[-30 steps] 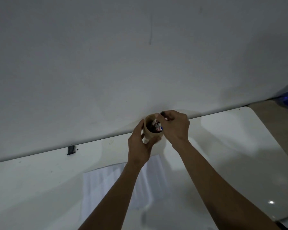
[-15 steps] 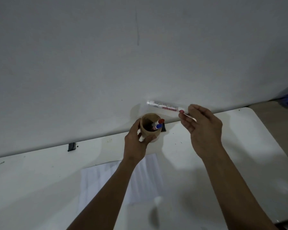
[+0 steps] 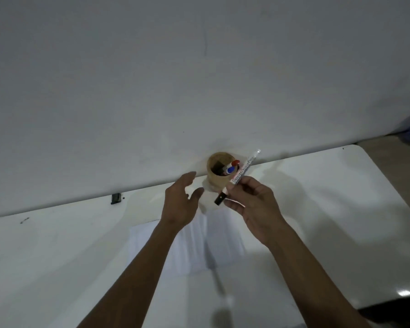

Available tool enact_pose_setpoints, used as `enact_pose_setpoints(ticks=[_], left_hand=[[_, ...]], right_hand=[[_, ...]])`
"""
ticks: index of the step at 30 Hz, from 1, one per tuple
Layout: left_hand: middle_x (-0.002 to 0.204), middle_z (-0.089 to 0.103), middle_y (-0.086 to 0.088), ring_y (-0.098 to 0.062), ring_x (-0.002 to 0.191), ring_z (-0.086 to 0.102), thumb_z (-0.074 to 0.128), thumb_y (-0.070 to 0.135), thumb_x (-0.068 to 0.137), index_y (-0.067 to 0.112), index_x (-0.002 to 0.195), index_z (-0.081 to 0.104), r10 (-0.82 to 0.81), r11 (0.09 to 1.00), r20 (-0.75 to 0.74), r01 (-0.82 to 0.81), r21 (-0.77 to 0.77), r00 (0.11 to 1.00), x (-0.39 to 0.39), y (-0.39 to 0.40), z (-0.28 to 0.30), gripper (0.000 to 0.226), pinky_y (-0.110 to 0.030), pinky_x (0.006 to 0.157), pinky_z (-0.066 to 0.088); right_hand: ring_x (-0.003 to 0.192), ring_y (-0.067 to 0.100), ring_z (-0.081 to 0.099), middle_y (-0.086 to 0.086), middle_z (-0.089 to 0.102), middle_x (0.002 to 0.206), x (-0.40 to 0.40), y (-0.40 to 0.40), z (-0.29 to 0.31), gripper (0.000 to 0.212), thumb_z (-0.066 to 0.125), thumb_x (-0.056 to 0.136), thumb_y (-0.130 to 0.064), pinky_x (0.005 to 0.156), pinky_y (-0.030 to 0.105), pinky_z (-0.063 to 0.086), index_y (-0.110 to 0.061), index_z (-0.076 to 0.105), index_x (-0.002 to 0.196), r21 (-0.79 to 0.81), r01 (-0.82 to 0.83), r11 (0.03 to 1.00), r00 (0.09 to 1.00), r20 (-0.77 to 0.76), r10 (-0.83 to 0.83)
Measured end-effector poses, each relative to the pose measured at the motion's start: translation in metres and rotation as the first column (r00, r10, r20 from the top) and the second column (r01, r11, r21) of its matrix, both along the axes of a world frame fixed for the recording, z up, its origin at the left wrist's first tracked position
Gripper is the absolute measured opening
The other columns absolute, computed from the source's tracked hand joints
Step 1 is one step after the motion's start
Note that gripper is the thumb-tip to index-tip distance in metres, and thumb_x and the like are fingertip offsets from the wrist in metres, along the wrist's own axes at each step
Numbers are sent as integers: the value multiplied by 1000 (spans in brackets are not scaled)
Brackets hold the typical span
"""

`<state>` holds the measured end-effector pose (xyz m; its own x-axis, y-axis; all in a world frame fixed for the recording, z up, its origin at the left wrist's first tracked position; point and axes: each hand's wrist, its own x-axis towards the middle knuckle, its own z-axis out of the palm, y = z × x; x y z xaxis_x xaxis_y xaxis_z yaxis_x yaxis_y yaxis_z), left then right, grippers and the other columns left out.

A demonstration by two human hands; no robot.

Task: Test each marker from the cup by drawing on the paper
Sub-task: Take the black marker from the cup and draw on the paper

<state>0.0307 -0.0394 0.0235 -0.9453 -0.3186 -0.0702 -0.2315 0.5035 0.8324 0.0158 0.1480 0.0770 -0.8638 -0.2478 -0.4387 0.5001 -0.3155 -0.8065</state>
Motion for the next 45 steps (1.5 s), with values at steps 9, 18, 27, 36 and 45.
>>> enact_pose_setpoints(ticks=[9, 18, 27, 36, 45], left_hand=[[116, 68, 18, 3, 103, 66, 76, 18, 85, 24, 127, 64, -168, 986, -87, 167, -18, 982, 98, -51, 34, 44, -14, 81, 55], [82, 71, 7, -11, 73, 60, 75, 21, 85, 18, 92, 74, -119, 986, -163, 97, -139, 979, 158, -90, 20, 8, -25, 65, 51], [74, 70, -9, -21, 66, 63, 66, 21, 93, 10, 85, 73, -125, 992, -36, 125, 17, 992, 203, -124, 11, 16, -39, 68, 53], [86, 73, -3, -21, 78, 68, 74, 20, 87, 10, 98, 66, 173, 984, 108, -166, -65, 979, 192, -174, -1, 17, -31, 76, 54], [103, 67, -11, -20, 83, 59, 69, 12, 90, 6, 101, 68, 145, 960, 193, -90, -266, 970, 123, -208, -35, 12, -27, 76, 42]], right_hand=[[88, 21, 77, 11, 79, 99, 52, -70, -9, 26, 80, 88, -14, 79, 36, 59, -10, 66, 109, 283, 62, 957, 994, -101, -34], [85, 18, 78, 1, 82, 88, 123, -124, -15, 14, 72, 95, -24, 78, 35, 60, -11, 71, 100, 341, -13, 940, 992, -113, 55], [83, 17, 75, 6, 78, 87, 159, -143, -26, 9, 68, 97, -17, 77, 31, 57, -8, 70, 97, 309, 11, 951, 992, -121, 28], [88, 27, 74, 10, 74, 99, 135, -149, -32, 4, 66, 98, -13, 79, 38, 55, -15, 67, 102, 223, 99, 970, 994, -61, -87], [87, 26, 75, 7, 74, 95, 117, -166, -58, 5, 67, 98, -14, 79, 38, 57, -14, 68, 103, 219, 89, 972, 996, -18, -87]])
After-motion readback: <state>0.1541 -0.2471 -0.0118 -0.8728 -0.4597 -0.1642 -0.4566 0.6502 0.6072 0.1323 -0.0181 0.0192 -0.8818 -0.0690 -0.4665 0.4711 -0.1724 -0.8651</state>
